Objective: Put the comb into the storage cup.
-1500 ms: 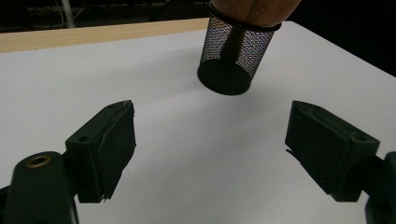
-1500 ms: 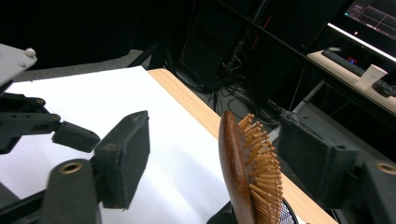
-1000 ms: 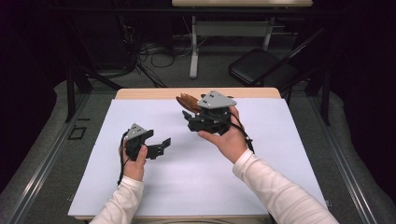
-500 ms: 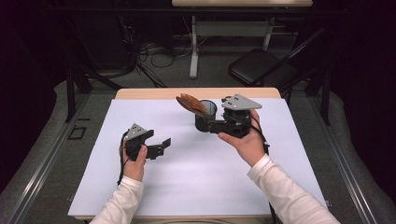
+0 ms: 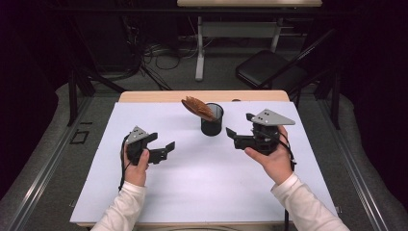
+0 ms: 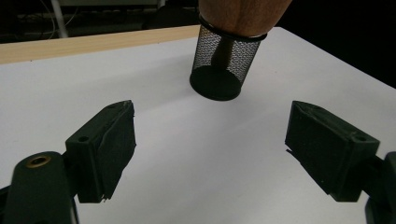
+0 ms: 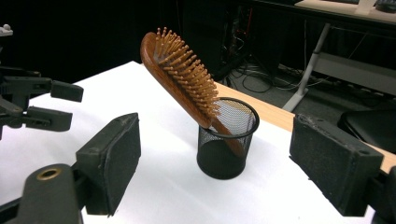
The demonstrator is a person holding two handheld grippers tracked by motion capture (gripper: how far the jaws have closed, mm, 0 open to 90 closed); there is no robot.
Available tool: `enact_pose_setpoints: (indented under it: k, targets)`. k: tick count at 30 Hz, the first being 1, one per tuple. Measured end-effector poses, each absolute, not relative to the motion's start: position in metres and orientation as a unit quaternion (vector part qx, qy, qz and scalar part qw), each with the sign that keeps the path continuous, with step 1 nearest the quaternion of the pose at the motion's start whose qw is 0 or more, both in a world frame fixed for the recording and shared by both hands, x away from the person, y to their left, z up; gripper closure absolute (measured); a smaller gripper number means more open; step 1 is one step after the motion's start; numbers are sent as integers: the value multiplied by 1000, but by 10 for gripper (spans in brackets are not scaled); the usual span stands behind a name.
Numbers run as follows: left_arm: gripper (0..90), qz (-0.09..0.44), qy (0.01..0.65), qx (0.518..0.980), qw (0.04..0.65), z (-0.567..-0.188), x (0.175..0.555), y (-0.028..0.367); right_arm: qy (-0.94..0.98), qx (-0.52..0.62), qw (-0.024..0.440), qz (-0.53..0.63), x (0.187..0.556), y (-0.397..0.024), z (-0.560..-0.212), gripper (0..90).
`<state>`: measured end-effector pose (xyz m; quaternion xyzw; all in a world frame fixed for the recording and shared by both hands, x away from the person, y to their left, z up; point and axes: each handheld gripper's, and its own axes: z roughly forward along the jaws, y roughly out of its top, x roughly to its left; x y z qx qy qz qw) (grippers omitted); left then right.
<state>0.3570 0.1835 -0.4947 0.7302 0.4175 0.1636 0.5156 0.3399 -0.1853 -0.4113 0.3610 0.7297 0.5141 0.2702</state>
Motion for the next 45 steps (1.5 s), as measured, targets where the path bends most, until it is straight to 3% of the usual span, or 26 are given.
enact_pose_setpoints:
  k: [20, 45]
  targets:
    - [163, 145, 393, 740, 526, -480, 333, 198, 716, 399, 256, 513, 317, -233, -436, 153]
    - [161, 157, 386, 725, 548, -502, 307, 234, 699, 439, 241, 511, 291, -264, -489, 133]
